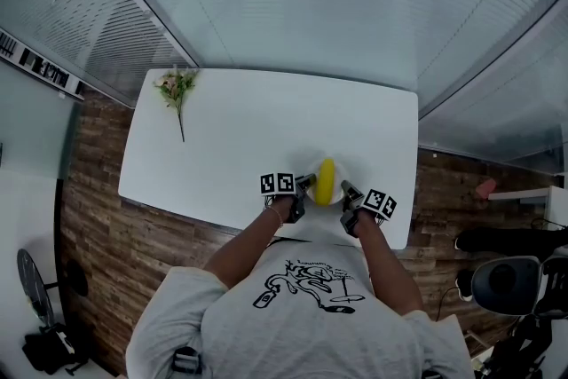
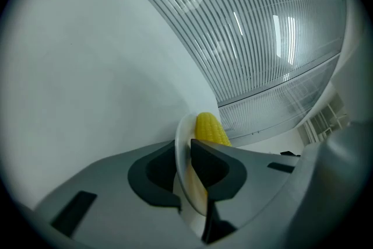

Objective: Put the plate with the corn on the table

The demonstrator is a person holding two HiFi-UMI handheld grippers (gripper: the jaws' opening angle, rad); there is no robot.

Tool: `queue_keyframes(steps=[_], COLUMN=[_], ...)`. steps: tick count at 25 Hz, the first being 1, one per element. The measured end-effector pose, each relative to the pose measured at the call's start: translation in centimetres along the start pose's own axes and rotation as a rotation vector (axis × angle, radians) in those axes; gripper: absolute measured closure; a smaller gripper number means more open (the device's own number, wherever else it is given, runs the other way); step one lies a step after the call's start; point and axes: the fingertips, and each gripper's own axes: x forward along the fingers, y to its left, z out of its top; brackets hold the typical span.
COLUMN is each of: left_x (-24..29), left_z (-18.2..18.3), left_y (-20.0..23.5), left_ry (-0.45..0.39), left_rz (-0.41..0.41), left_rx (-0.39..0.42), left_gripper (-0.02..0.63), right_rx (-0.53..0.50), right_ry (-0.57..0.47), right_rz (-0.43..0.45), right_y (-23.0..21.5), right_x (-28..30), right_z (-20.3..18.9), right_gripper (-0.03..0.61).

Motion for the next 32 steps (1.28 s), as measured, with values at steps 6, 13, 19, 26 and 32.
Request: queue_keyframes(steps=[6,13,19,26,32], left_x=[0.3,0.4,0.5,0.4,0.0], left_z=[0.0,-0.2,-0.2,-0.3,-0.2], left_y=[0.5,0.3,0.3,0.2,0.2], left_ry=[0.013,0.05,0.068,0.109,0.101], left_rz=[0.024,0.07,0.105,0.146,0.191], left_rx=[0.007,0.057,0.113,0.225,0.274], left_gripper=[0.554,0.551,0.548,0.531,0.519], right_rx=[-0.013,-0.027,-0.028,-0.047,-0.071], right_ry=[0.012,0.044,0.054,0.062,0.066], right_rz=[-0.019,-0.065,-0.089,-0.106,-0.111], right_y=[-0.4,-1.1,-1.5,-1.7,-1.5], right_x=[0.4,0.3,0.5,0.6,0.6], right_z=[0.0,-0.4,-0.4,-0.6,-0.7], right_gripper=[0.537,0.526,0.52,0.515,0.512])
